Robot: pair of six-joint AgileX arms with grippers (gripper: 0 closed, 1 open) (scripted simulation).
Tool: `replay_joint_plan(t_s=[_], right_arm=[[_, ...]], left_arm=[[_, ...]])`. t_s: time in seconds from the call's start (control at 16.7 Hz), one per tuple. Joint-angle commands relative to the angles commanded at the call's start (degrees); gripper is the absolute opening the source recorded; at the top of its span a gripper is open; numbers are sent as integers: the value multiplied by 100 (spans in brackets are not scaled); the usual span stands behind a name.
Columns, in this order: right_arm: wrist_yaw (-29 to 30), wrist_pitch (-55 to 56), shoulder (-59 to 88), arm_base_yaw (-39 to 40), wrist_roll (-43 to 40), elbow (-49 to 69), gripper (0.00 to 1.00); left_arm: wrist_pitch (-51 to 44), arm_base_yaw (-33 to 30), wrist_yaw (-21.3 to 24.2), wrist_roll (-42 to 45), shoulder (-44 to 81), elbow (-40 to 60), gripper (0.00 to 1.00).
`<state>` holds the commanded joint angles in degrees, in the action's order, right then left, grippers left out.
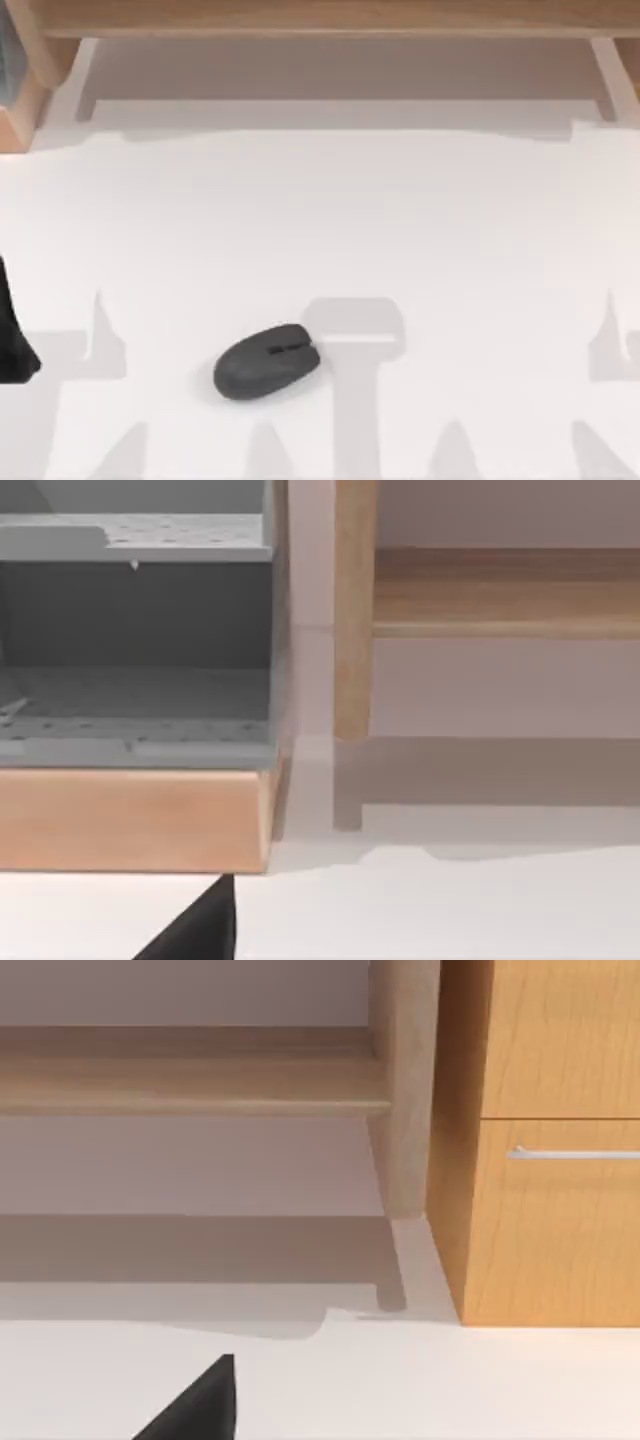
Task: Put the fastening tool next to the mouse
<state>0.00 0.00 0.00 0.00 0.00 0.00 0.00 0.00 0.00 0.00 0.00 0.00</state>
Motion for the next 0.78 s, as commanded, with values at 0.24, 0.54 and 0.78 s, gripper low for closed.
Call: replay_joint_plan(t_s=[0.24,0.54,0.78], right_arm=[[0,0,0,0,0,0,100],[0,0,0,0,0,0,100],[0,0,0,0,0,0,100]], left_arm=[[-108,54,7,46,176,173,100],[-966,510,19,404,1685,1484,100],[-2048,1071,7,862,3821,3050,100]])
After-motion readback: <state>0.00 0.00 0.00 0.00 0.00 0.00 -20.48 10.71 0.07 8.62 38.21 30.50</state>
